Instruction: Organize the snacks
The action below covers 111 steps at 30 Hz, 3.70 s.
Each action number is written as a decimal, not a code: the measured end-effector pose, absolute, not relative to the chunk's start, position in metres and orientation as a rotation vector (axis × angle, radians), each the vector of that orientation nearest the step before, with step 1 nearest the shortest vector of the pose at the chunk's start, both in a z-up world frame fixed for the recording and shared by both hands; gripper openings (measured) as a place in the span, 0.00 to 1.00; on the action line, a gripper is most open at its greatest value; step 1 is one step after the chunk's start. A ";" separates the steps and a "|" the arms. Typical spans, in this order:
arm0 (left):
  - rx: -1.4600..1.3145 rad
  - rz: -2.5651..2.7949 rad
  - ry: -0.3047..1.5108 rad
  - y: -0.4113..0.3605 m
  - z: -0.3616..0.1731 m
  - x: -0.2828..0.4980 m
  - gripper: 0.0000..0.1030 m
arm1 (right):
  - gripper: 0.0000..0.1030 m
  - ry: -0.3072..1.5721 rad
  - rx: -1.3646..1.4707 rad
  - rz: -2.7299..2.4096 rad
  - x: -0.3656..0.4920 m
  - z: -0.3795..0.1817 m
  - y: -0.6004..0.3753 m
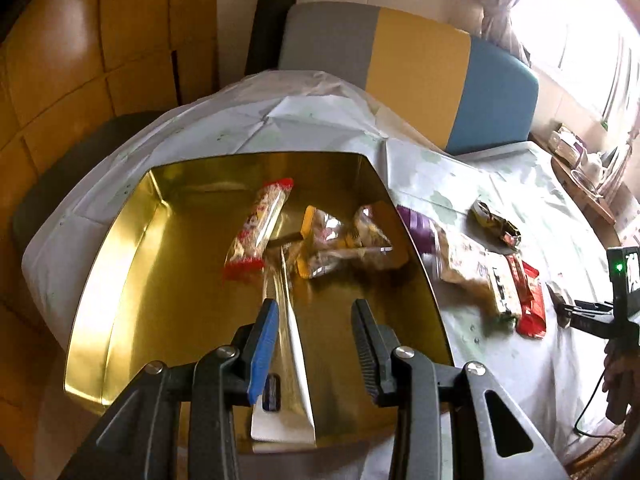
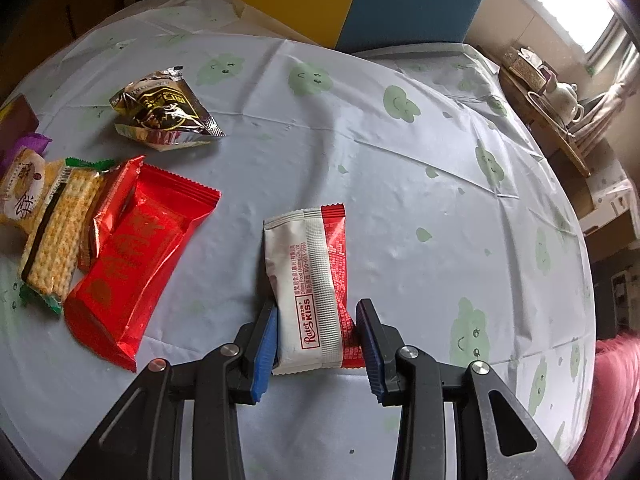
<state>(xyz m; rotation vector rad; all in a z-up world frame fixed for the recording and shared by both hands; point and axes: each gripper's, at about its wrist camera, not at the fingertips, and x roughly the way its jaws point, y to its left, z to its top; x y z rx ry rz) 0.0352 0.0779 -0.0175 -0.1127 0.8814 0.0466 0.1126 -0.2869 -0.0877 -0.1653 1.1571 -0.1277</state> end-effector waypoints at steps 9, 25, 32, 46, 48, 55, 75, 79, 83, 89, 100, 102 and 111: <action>-0.119 0.092 0.882 0.092 -0.022 0.023 0.37 | 0.37 1.106 -0.061 -0.125 0.106 -0.069 -0.296; -0.166 0.160 0.882 0.126 -0.027 0.015 0.37 | 0.37 1.035 0.121 0.162 0.080 -0.028 -0.253; -0.178 0.183 0.879 0.135 -0.028 0.011 0.37 | 0.37 0.978 0.077 0.402 0.068 -0.003 -0.155; -0.218 0.210 0.885 0.150 -0.037 0.008 0.37 | 0.40 0.973 -0.062 0.586 0.068 -0.007 0.006; -0.215 0.207 0.886 0.149 -0.038 0.008 0.37 | 0.41 0.978 -0.077 0.577 0.069 -0.012 0.010; -0.203 0.190 0.888 0.142 -0.038 0.009 0.37 | 0.41 0.970 -0.105 0.556 0.066 -0.018 0.000; -0.120 0.122 0.898 0.109 -0.036 0.007 0.37 | 0.46 0.903 -0.111 0.268 0.067 -0.009 -0.142; -0.103 0.111 0.899 0.102 -0.034 0.007 0.37 | 0.46 0.904 -0.110 0.190 0.070 -0.012 -0.180; -0.084 0.096 0.899 0.094 -0.033 0.008 0.37 | 0.63 0.892 -0.096 0.096 0.076 -0.014 -0.222; -0.051 0.078 0.903 0.081 -0.031 0.010 0.37 | 0.67 0.891 -0.012 -0.051 0.087 -0.024 -0.282; 0.035 0.016 0.897 0.054 -0.027 0.016 0.37 | 0.77 1.005 0.195 -0.134 0.101 -0.042 -0.316; 0.050 -0.014 0.898 0.047 -0.025 0.018 0.37 | 0.78 1.017 0.188 -0.134 0.100 -0.044 -0.314; 0.214 -0.209 0.897 -0.001 -0.005 0.040 0.37 | 0.81 1.000 0.223 -0.128 0.097 -0.038 -0.315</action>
